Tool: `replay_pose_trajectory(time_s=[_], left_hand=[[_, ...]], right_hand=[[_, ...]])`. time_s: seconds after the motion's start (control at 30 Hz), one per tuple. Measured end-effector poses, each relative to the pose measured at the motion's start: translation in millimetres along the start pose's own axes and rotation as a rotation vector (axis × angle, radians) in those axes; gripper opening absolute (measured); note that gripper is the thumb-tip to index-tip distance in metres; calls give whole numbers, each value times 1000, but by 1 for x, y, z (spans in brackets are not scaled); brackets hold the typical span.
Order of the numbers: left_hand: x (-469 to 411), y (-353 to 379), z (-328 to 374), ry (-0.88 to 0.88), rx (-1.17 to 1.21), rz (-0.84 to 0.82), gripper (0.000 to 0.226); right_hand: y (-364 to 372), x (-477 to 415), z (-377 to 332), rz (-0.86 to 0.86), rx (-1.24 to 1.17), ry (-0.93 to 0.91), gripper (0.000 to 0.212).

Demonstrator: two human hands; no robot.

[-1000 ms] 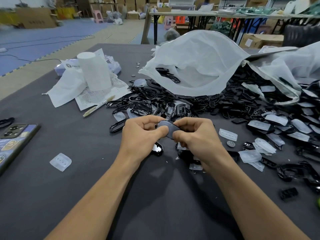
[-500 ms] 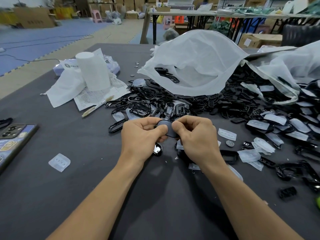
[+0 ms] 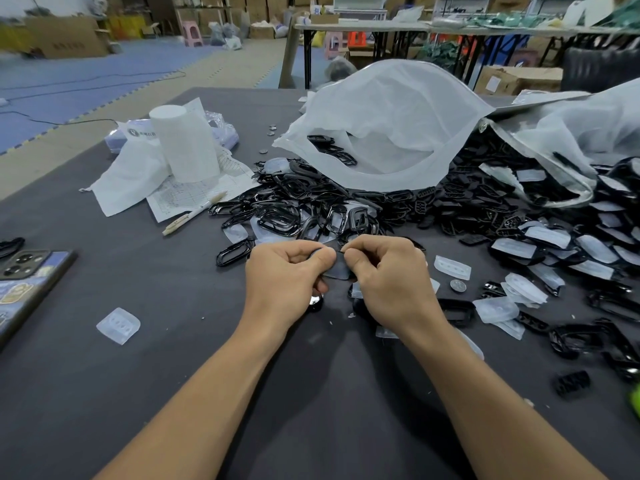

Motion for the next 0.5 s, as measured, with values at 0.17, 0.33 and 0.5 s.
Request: replay_pose_trajectory(time_s=[0.17,0.33,0.5], left_hand=[[-3,-3,-7,-64,72,9,17],[-1,-2,-10,-86,46,-1,9],[6,2,-1,22,-154,-31,14]], right_hand=[[-1,5,-9,-36,-2,-51,17],[-4,9,-19,-59,238,-133,37],[-21,6,-11,-74,260,-52,29]])
Point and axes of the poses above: each hand's wrist, its own x-axis away from the middle knuckle, its own y-axis out of the palm, z = x × y, the point moved 9 cm from there along -x, towards the middle knuckle, and after that the axes turned 11 degrees about x, right-handed, at the moved point
